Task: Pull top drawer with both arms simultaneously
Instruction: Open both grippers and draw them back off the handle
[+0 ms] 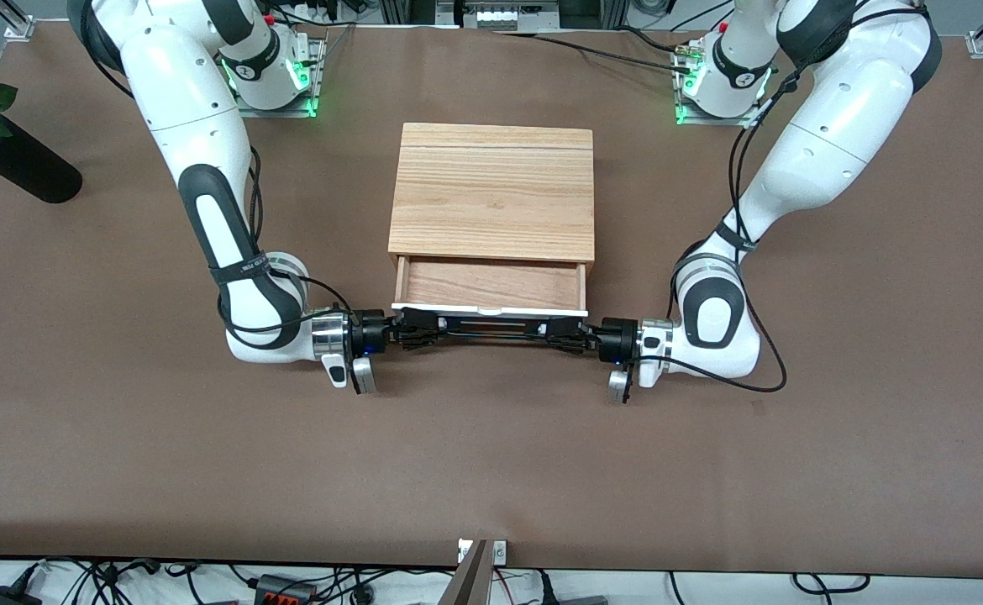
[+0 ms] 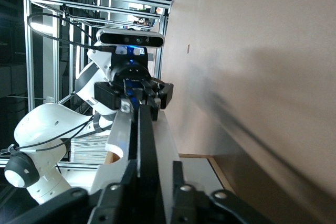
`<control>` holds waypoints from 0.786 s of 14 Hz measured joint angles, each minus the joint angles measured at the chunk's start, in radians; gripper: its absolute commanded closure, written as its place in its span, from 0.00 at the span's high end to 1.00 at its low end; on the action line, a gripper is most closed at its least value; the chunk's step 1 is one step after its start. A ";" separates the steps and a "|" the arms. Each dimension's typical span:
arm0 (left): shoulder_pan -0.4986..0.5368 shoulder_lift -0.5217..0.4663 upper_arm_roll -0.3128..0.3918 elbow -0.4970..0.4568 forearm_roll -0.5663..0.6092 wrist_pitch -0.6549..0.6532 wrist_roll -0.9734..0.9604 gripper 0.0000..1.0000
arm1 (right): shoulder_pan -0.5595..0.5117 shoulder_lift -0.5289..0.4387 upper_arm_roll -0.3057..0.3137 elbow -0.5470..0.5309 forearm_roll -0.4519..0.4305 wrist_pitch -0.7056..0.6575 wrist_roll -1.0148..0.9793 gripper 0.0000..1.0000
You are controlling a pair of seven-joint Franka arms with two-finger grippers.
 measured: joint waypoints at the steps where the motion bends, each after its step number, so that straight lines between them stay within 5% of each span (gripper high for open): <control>1: 0.003 0.003 0.009 0.013 0.000 0.013 -0.002 1.00 | 0.002 0.002 0.000 0.000 0.000 0.011 -0.001 1.00; 7: 0.012 0.014 0.019 0.055 0.028 0.021 -0.003 1.00 | 0.000 -0.022 0.000 0.012 0.007 0.015 -0.007 1.00; 11: 0.019 0.012 0.020 0.147 0.240 0.022 -0.104 1.00 | -0.008 -0.079 -0.013 0.013 -0.011 0.016 0.018 1.00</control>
